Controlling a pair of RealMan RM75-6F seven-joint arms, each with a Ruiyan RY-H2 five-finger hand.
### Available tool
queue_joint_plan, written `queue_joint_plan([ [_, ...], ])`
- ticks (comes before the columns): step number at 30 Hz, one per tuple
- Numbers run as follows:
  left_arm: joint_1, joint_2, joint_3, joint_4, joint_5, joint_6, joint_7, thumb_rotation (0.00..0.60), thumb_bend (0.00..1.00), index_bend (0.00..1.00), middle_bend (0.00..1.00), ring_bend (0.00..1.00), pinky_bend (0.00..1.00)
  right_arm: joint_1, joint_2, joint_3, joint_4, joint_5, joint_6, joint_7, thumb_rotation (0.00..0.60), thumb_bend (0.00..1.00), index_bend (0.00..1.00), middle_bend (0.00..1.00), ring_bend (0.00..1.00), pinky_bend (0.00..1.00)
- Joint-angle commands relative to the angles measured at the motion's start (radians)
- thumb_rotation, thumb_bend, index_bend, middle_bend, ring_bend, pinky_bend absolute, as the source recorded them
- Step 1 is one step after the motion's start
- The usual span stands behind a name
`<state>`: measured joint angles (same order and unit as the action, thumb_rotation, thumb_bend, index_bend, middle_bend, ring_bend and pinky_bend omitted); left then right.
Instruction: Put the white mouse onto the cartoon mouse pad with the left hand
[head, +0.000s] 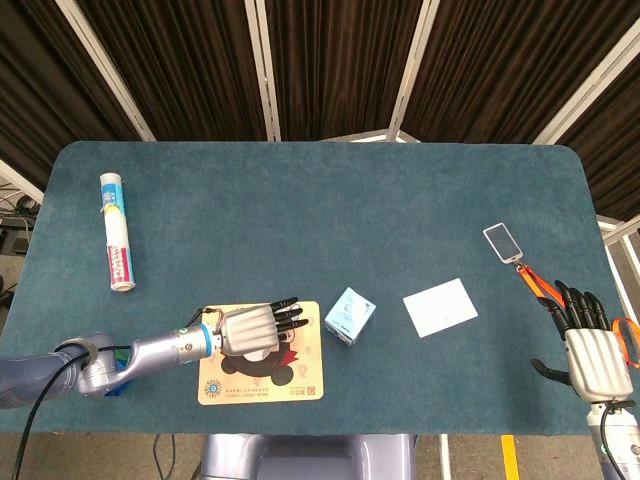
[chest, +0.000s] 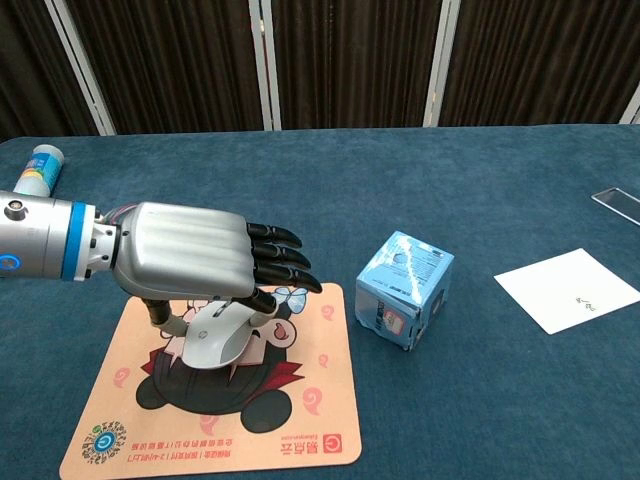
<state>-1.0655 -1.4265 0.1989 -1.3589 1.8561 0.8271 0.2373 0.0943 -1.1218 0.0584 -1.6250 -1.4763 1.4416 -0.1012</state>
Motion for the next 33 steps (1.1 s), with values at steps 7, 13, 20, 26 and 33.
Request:
queue_joint_plan([
  [7,0.02,0.019,-0.013,-0.046,-0.035,-0.038,0.065,0.6,0.19,0.45,0.0,0.0,0.0,-0.001,-0.001,0.0,0.0,-0.002,0.003,-0.004,0.6,0.08,0.16,0.0,0.0,0.0],
  [13,0.03,0.022,-0.033,-0.073,-0.081,-0.083,0.114,0.6,0.19,0.4,0.0,0.0,0.0,-0.001,-0.001,0.0,0.001,-0.004,0.004,-0.004,0.6,0.08,0.16,0.0,0.0,0.0],
  [20,0.036,0.016,-0.045,-0.081,-0.101,-0.1,0.135,0.6,0.19,0.27,0.0,0.0,0.0,-0.002,-0.002,-0.001,0.003,-0.005,0.005,-0.003,0.6,0.08,0.16,0.0,0.0,0.0],
  [26,0.04,0.018,-0.049,-0.09,-0.102,-0.098,0.13,0.6,0.19,0.23,0.0,0.0,0.0,-0.001,-0.001,-0.001,0.003,-0.006,0.005,-0.003,0.6,0.08,0.16,0.0,0.0,0.0],
  [33,0.057,0.038,-0.057,-0.108,-0.1,-0.057,0.114,0.6,0.19,0.18,0.0,0.0,0.0,-0.002,-0.001,-0.001,0.004,-0.007,0.006,-0.002,0.6,0.08,0.16,0.0,0.0,0.0],
])
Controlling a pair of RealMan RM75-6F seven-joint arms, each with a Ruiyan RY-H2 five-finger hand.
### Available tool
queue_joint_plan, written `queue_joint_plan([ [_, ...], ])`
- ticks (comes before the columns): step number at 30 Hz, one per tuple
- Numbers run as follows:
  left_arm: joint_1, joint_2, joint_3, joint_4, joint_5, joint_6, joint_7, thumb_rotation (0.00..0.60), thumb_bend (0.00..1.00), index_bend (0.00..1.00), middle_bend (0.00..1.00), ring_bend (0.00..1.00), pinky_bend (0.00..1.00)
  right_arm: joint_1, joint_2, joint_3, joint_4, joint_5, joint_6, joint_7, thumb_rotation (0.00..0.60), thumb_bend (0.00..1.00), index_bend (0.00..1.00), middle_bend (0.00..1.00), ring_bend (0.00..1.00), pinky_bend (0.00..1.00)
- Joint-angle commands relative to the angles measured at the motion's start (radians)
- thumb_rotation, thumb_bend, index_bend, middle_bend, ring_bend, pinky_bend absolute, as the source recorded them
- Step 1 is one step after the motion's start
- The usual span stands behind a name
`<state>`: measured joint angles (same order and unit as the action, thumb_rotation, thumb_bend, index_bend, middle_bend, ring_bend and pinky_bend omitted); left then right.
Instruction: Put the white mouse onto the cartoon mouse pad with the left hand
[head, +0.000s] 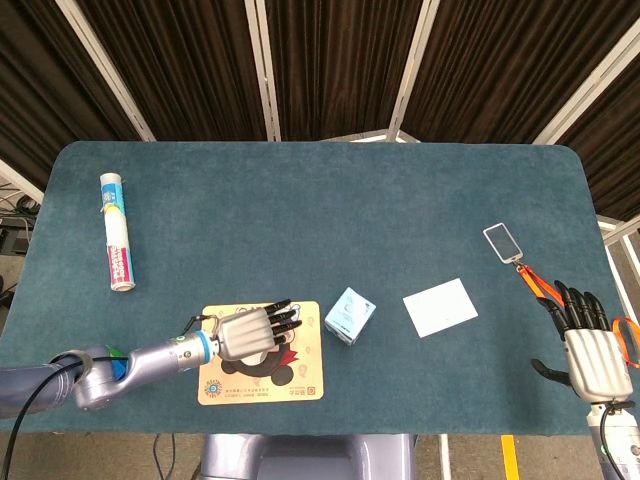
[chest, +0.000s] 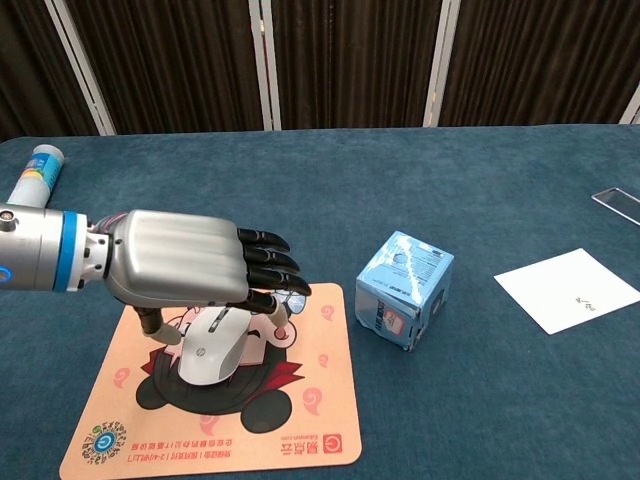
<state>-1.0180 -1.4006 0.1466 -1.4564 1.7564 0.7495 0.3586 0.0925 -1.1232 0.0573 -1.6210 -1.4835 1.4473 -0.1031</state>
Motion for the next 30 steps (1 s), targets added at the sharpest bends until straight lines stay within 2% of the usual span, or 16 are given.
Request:
queue_joint_plan([
  [1,0.017,0.025,-0.008,-0.021,-0.004,0.036,-0.009,0.6,0.19,0.16,0.0,0.0,0.0,0.0,0.0,0.0,0.0,0.0,0.0,0.0,0.6,0.08,0.16,0.0,0.0,0.0],
  [4,0.046,0.073,-0.028,-0.064,-0.034,0.077,0.013,0.6,0.19,0.13,0.0,0.0,0.0,0.0,0.0,0.0,0.0,-0.001,0.0,0.0,0.6,0.08,0.16,0.0,0.0,0.0],
  [6,0.089,0.143,-0.051,-0.123,-0.079,0.14,0.046,0.6,0.19,0.13,0.0,0.0,0.0,0.001,0.0,0.0,0.001,-0.001,-0.001,-0.004,0.6,0.08,0.16,0.0,0.0,0.0],
  [8,0.121,0.2,-0.054,-0.185,-0.106,0.168,0.089,0.6,0.19,0.13,0.0,0.0,0.0,0.001,-0.001,0.0,0.001,-0.001,-0.001,-0.007,0.6,0.08,0.16,0.0,0.0,0.0],
  [13,0.171,0.268,-0.049,-0.247,-0.15,0.202,0.149,0.6,0.19,0.12,0.0,0.0,0.0,0.0,-0.001,-0.001,0.0,-0.003,0.001,-0.007,0.6,0.08,0.16,0.0,0.0,0.0],
  [18,0.313,0.331,-0.037,-0.307,-0.23,0.349,0.243,0.6,0.19,0.07,0.0,0.0,0.0,0.0,0.0,-0.003,0.001,-0.006,0.001,-0.004,0.6,0.08,0.16,0.0,0.0,0.0],
  [26,0.506,0.348,-0.039,-0.367,-0.334,0.556,0.152,0.6,0.17,0.0,0.0,0.0,0.0,-0.001,0.003,-0.008,0.005,-0.018,0.004,-0.007,0.6,0.07,0.16,0.0,0.0,0.0],
  [30,0.599,0.33,-0.042,-0.323,-0.298,0.689,0.082,0.6,0.16,0.0,0.0,0.0,0.0,-0.002,0.005,-0.013,0.008,-0.028,0.006,-0.007,0.6,0.07,0.16,0.0,0.0,0.0],
])
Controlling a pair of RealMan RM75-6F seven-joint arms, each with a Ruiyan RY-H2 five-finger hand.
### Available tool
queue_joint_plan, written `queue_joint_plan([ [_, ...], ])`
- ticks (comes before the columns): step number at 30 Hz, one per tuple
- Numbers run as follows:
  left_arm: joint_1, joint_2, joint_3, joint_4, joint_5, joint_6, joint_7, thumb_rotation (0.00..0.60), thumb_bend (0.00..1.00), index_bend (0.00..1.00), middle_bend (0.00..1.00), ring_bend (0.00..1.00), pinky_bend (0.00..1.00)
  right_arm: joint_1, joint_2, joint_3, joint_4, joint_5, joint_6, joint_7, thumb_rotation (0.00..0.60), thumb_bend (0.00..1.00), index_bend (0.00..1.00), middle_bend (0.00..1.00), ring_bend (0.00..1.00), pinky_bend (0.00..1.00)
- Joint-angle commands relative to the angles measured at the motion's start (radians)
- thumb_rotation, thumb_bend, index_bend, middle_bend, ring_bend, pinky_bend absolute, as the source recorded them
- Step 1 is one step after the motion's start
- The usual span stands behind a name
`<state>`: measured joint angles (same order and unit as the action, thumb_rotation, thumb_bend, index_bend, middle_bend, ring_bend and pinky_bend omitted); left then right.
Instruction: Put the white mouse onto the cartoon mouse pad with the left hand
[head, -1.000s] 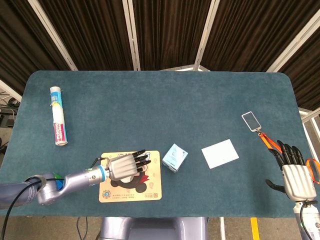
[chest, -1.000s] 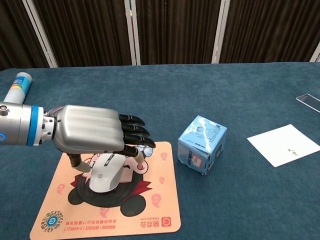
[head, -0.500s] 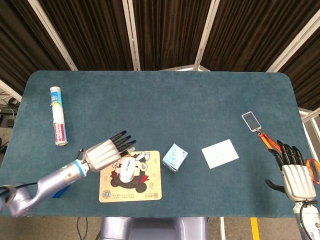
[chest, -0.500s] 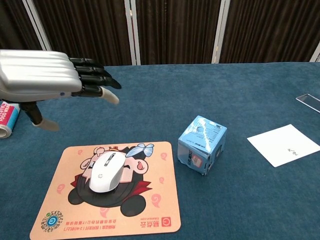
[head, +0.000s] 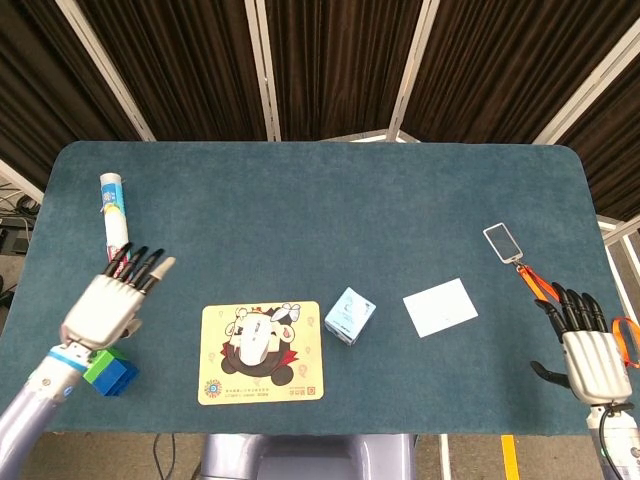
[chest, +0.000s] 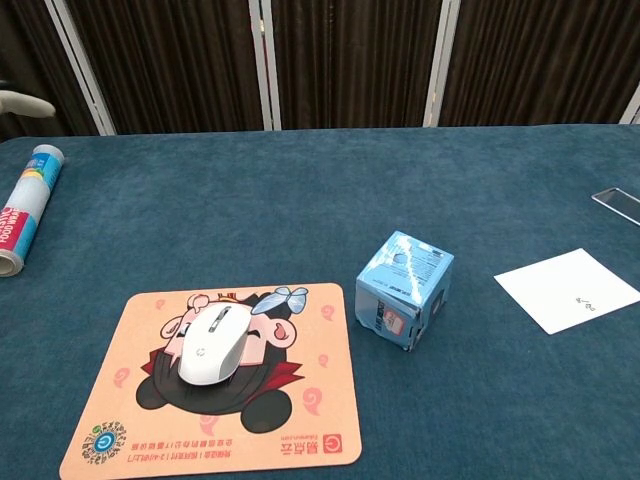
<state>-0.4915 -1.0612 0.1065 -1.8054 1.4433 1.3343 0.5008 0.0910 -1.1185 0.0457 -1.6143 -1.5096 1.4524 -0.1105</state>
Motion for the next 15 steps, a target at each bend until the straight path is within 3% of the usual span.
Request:
queue_joint_plan([
  [1,0.094,-0.02,-0.004,0.05,0.03,0.139,-0.073,0.6,0.15,0.0,0.0,0.0,0.0,0.0,0.0,-0.002,0.002,-0.004,0.002,-0.001,0.6,0.07,0.16,0.0,0.0,0.0],
  [6,0.191,-0.093,-0.019,0.18,0.048,0.26,-0.149,0.6,0.12,0.0,0.0,0.0,0.0,-0.003,-0.003,-0.004,0.007,-0.016,0.012,-0.008,0.6,0.07,0.15,0.0,0.0,0.0],
  [15,0.256,-0.132,-0.037,0.277,0.035,0.279,-0.259,0.6,0.12,0.0,0.0,0.0,0.0,0.002,-0.012,0.0,0.012,-0.016,0.011,-0.015,0.6,0.07,0.15,0.0,0.0,0.0],
])
